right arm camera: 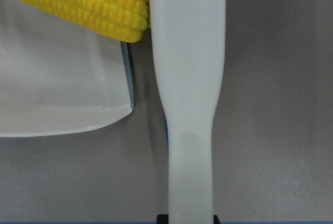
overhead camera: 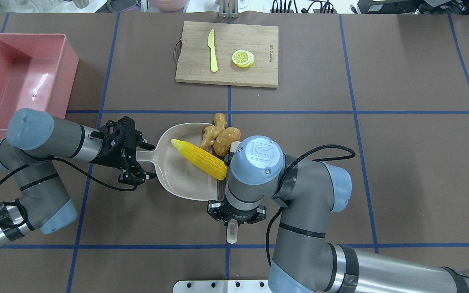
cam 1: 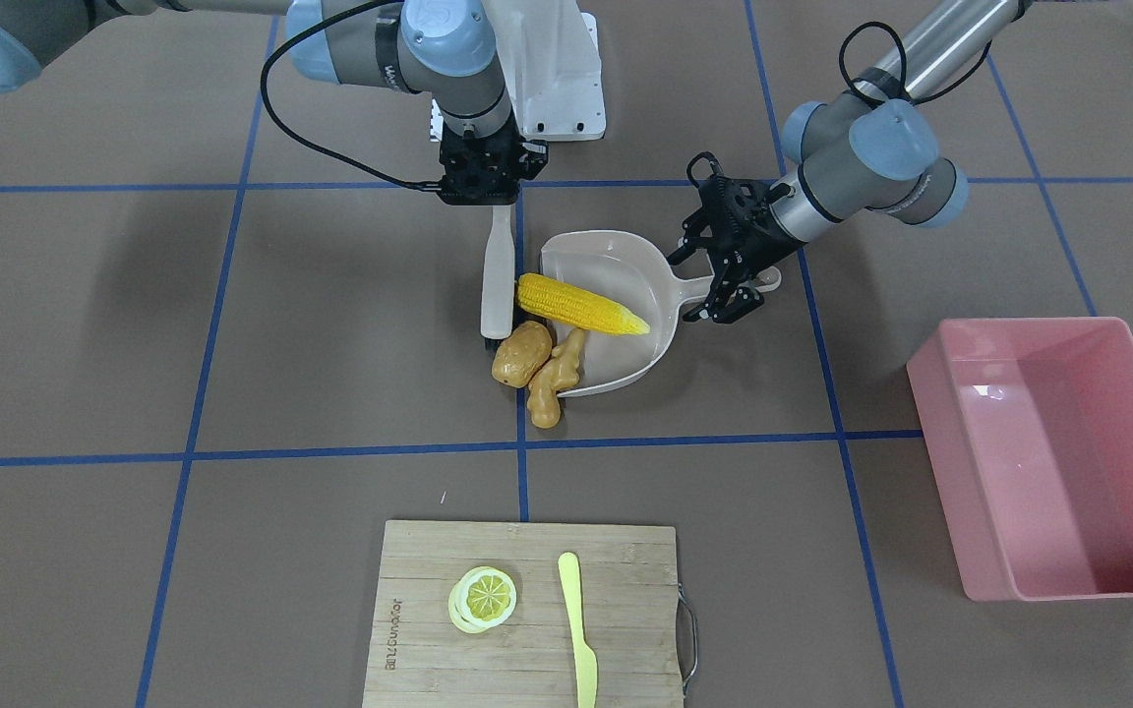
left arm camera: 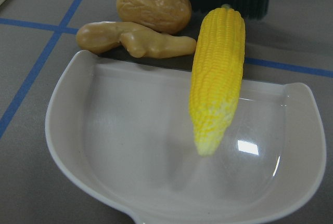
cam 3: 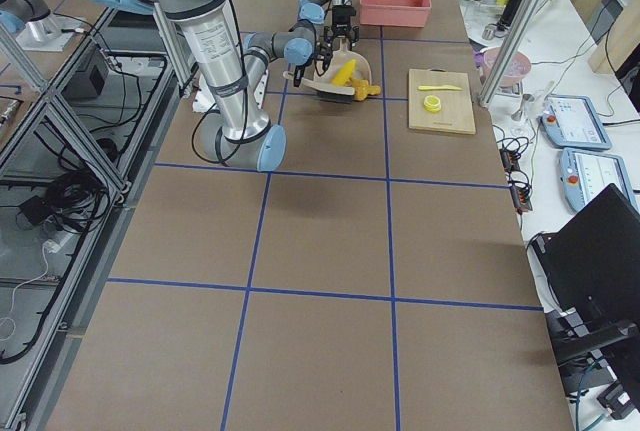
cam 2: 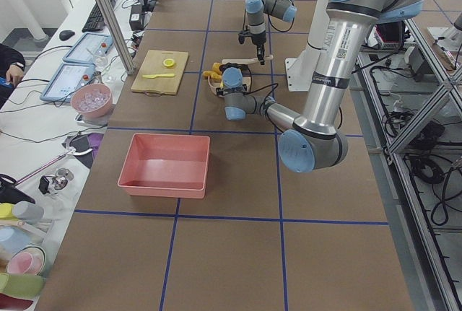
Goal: Sweep and dump trash into bin
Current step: 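Sweep the corn cob into the dustpan with the brush in the right gripper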
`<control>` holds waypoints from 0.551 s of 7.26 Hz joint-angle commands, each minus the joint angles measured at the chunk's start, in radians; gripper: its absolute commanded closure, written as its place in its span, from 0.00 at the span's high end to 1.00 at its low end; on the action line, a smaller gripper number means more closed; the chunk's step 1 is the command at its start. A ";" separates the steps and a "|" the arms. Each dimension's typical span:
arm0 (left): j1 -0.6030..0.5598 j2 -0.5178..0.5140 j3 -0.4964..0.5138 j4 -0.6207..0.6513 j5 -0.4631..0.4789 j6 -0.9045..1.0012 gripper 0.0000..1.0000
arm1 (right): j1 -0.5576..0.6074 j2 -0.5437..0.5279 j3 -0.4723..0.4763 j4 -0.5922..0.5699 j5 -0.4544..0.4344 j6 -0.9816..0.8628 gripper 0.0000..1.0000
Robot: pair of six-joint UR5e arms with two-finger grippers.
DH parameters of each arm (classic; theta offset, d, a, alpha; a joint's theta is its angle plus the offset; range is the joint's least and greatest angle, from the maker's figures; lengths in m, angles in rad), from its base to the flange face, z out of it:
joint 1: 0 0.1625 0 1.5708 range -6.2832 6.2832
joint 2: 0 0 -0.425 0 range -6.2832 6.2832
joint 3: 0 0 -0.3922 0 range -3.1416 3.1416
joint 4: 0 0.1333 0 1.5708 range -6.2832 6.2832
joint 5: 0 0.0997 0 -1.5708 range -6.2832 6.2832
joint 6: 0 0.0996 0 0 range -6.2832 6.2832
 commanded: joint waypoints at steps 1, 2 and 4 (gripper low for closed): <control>0.000 0.000 0.000 0.000 0.000 0.000 0.88 | -0.010 0.068 -0.026 -0.037 0.000 0.004 0.00; 0.000 0.001 0.000 0.001 0.000 0.000 0.88 | -0.010 0.093 -0.041 -0.037 0.006 0.002 0.00; 0.002 0.002 0.000 0.000 0.000 0.000 0.88 | -0.005 0.099 -0.022 -0.077 0.035 -0.002 0.00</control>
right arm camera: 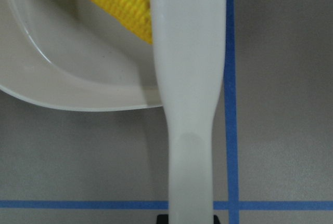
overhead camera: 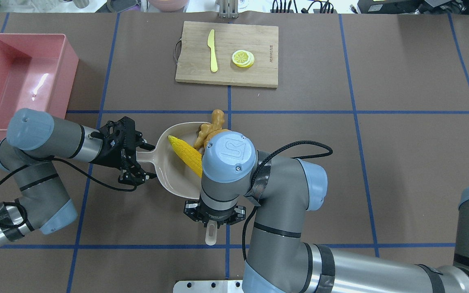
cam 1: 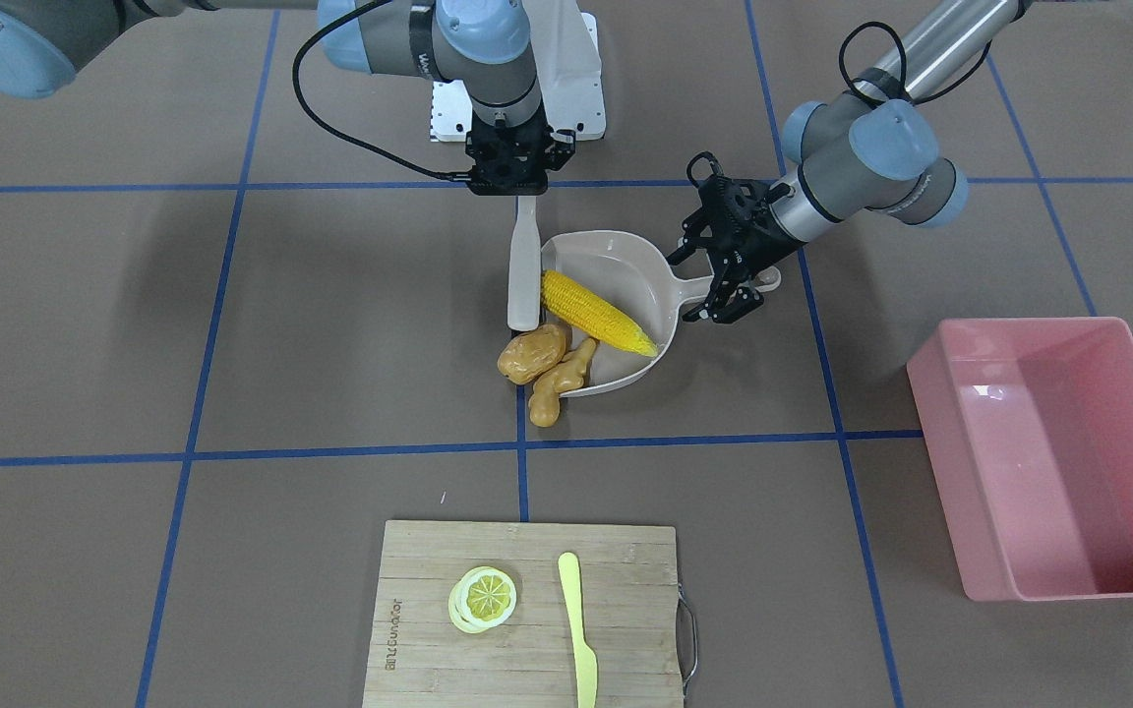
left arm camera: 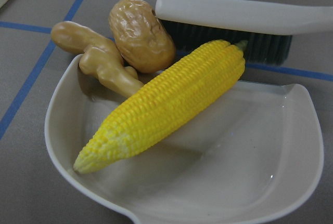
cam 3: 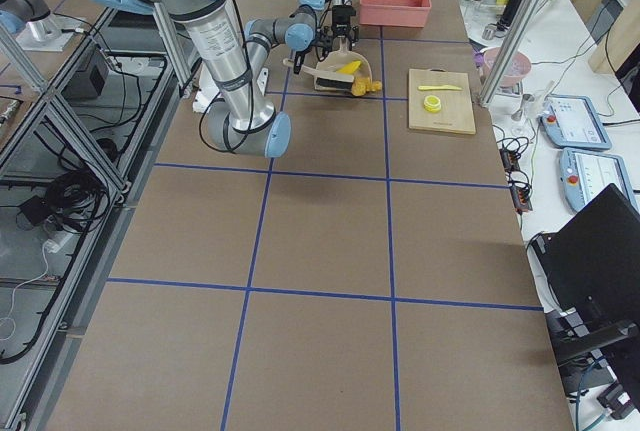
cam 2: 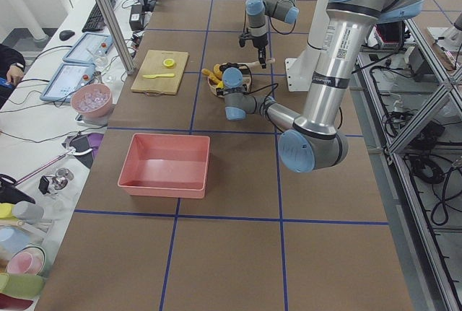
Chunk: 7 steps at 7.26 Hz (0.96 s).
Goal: Sweep and dump trash into bin
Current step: 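Sweep the corn cob into the dustpan with the brush in the right gripper, then sweep the potato and ginger into the dustpan with the right gripper's brush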
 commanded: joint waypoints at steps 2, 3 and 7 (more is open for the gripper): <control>0.000 0.000 0.001 0.000 0.000 0.000 0.88 | 0.005 -0.084 0.182 -0.108 0.037 -0.011 0.00; 0.000 0.000 0.001 0.000 0.000 0.000 0.88 | 0.005 -0.113 0.244 -0.136 0.041 -0.010 0.00; 0.002 0.000 0.001 0.000 0.001 0.000 0.88 | 0.043 -0.157 0.260 -0.214 -0.031 -0.211 0.00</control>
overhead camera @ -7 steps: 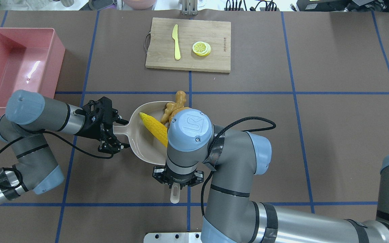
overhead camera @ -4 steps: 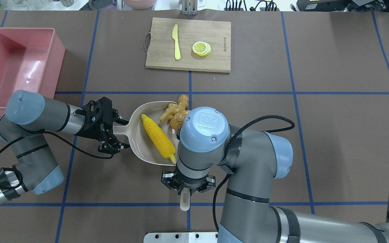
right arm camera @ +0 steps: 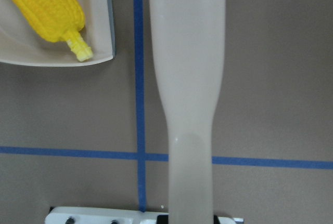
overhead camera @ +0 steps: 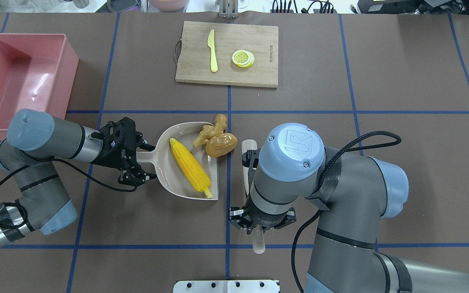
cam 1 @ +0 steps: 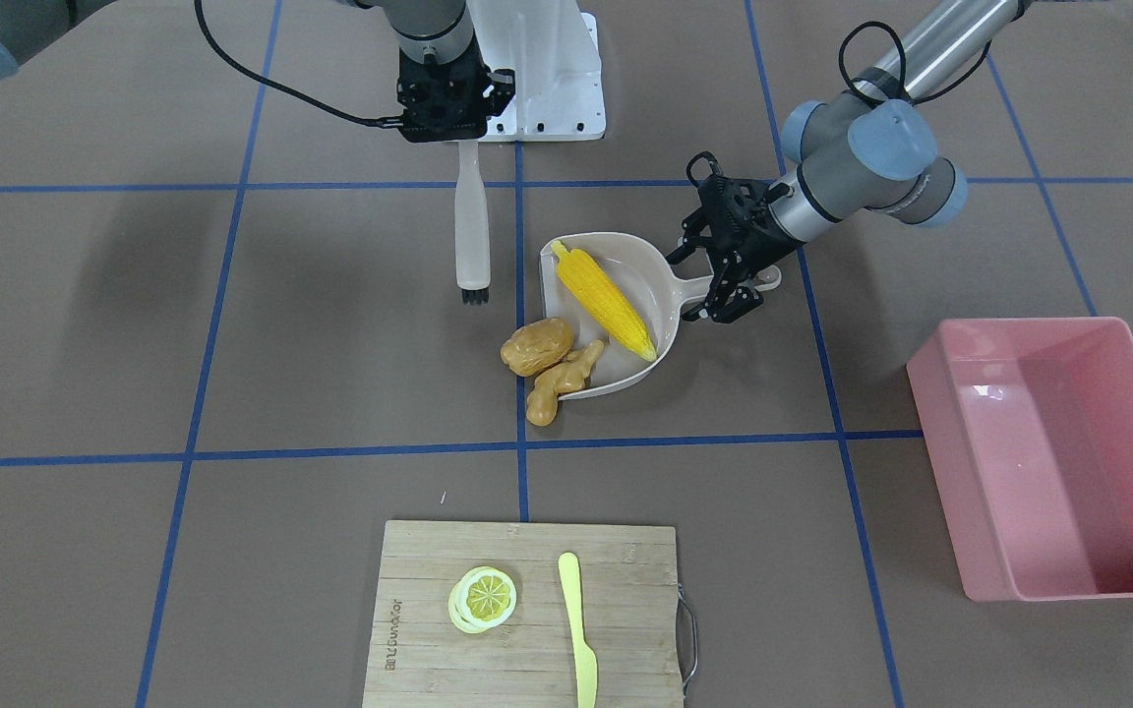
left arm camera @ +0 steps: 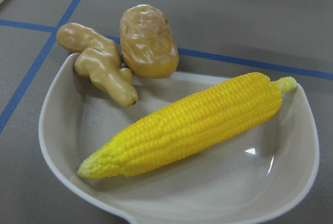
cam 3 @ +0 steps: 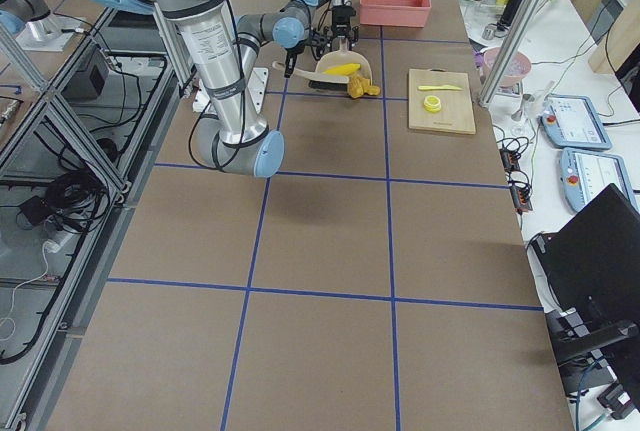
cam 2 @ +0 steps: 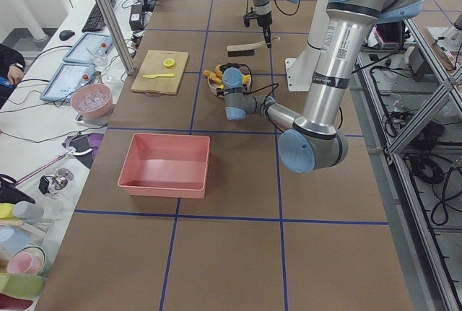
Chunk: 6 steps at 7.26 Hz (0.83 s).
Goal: Sweep and dump trash into bin
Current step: 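Sweep the potato and ginger into the dustpan with the right gripper's brush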
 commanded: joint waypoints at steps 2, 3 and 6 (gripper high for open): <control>0.002 0.000 0.002 0.000 0.001 0.000 0.88 | 0.019 0.031 -0.118 0.000 -0.117 -0.272 0.00; 0.002 0.000 0.003 0.000 0.001 0.000 0.88 | 0.038 0.055 -0.149 -0.002 -0.128 -0.325 0.00; 0.002 0.000 0.002 0.000 0.000 0.000 0.88 | 0.115 0.066 -0.238 0.004 -0.166 -0.412 0.00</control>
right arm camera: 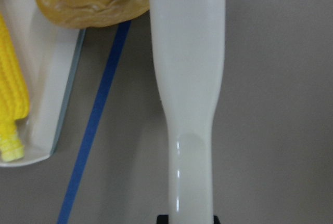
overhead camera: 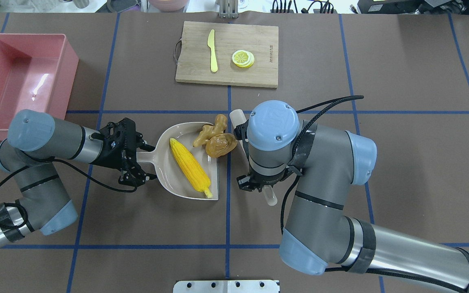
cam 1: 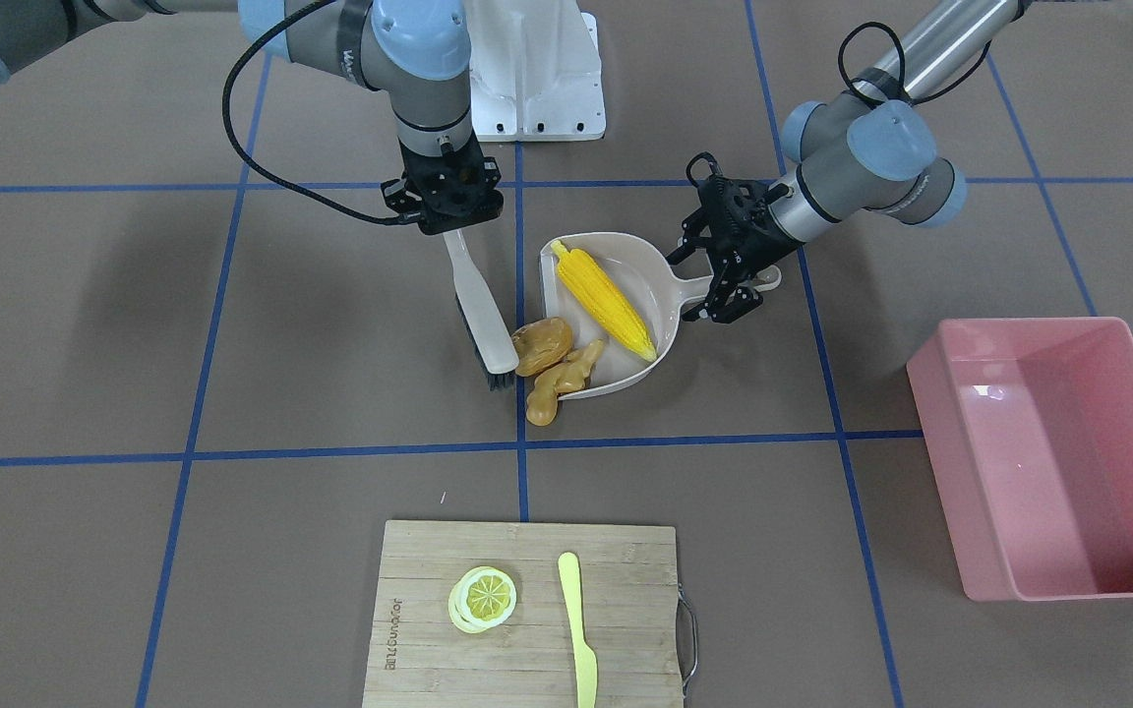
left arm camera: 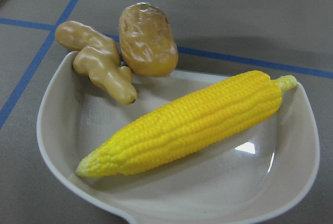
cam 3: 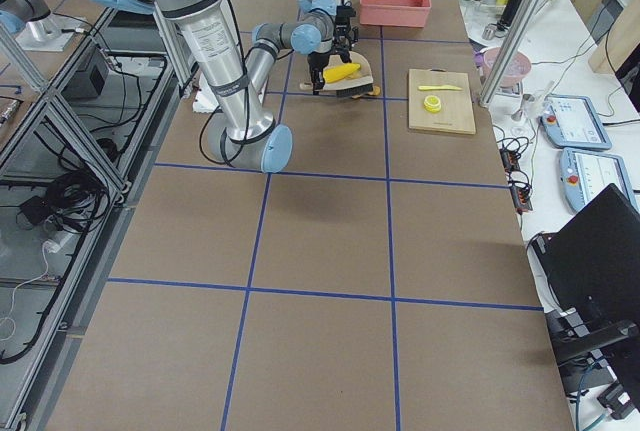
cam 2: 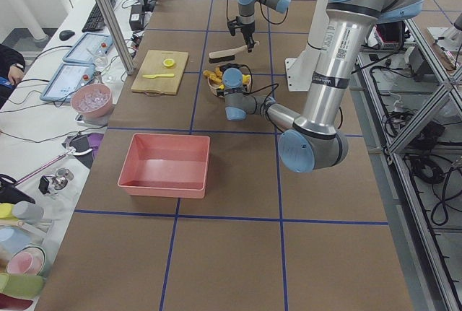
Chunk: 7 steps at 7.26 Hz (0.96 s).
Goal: Sweep and dump trash into bin
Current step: 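Sweep the potato and ginger into the dustpan with the right gripper's brush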
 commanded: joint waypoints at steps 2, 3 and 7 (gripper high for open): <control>0.002 0.000 0.000 0.000 0.000 0.000 0.88 | 0.046 0.050 -0.167 0.109 -0.021 -0.012 0.00; 0.002 0.000 0.000 0.000 0.000 0.000 0.88 | 0.047 0.073 -0.198 0.112 -0.019 -0.024 0.00; 0.005 -0.001 0.000 0.000 0.002 0.000 0.88 | 0.007 0.080 -0.196 0.109 0.031 -0.098 0.00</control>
